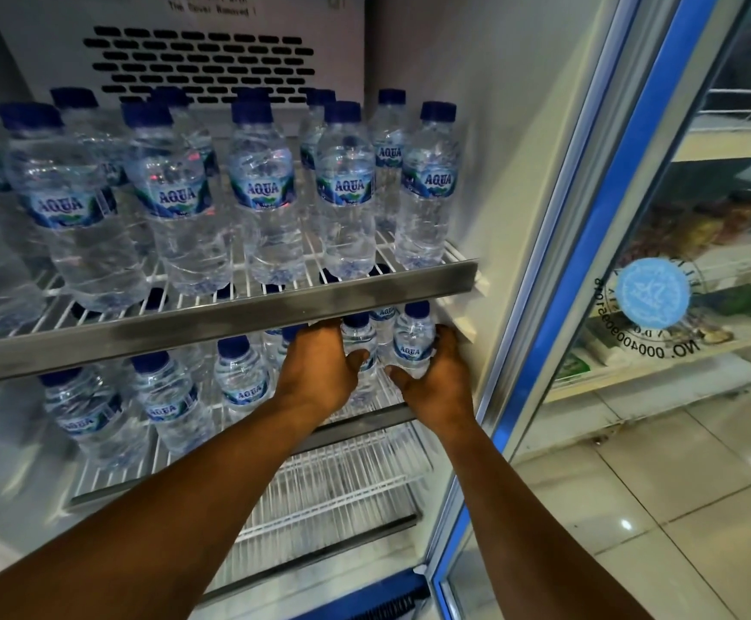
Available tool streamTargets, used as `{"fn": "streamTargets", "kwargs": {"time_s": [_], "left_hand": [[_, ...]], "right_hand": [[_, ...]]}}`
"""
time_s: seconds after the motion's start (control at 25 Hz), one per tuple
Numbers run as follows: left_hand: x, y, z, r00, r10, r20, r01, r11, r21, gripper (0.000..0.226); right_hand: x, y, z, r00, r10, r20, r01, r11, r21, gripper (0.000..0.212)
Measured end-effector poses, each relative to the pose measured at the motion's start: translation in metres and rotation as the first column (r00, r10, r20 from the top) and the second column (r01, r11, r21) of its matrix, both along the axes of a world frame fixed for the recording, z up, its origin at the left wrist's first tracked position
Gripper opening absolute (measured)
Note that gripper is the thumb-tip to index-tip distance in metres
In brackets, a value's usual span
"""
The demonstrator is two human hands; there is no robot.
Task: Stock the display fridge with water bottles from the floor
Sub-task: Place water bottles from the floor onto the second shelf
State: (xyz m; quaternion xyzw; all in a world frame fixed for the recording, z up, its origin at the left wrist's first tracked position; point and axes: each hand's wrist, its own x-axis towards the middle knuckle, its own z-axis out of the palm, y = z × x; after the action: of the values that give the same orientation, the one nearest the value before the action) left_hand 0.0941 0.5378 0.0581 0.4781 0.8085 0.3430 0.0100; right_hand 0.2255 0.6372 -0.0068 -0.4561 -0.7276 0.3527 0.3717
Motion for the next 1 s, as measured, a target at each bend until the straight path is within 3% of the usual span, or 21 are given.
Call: {"fn": "streamTargets", "kwargs": {"time_s": [0.16, 0.44, 0.68, 0.84, 0.92, 1.0], "left_hand": [[0.000, -0.002, -0.001, 1.000, 0.006, -0.009, -0.006, 1.000, -0.014, 0.047], [0.002, -0.006, 0.000, 1.000, -0.019, -0.018, 0.018, 0.998, -0.052, 0.050], [0.008, -0.030, -0.012, 0.993, -0.099, 0.058, 0.094, 0.991, 0.091, 0.079], [0.010, -0.082, -0.039, 0.975, -0.202, 0.089, 0.179, 0.959, 0.219, 0.068], [0.005, -0.117, -0.063, 0.968, -0.246, 0.055, 0.229, 0.949, 0.214, 0.058], [-0.005, -0.158, -0.089, 0.974, -0.221, 0.050, 0.211, 0.965, 0.154, 0.050]], "right_hand": [[0.002, -0.002, 0.001, 1.000, -0.005, -0.012, 0.004, 0.999, -0.051, 0.066], [0.005, -0.007, -0.001, 1.000, 0.014, -0.012, -0.015, 0.998, -0.059, 0.063], [0.011, -0.018, -0.006, 1.000, 0.004, 0.019, -0.004, 1.000, -0.009, 0.073], [0.024, -0.064, -0.020, 0.991, -0.128, -0.041, 0.134, 0.966, 0.221, 0.057], [0.023, -0.096, -0.037, 0.996, -0.091, -0.002, 0.088, 0.962, 0.258, 0.047], [0.015, -0.125, -0.066, 0.992, 0.047, 0.119, -0.072, 0.975, 0.212, 0.040]]}}
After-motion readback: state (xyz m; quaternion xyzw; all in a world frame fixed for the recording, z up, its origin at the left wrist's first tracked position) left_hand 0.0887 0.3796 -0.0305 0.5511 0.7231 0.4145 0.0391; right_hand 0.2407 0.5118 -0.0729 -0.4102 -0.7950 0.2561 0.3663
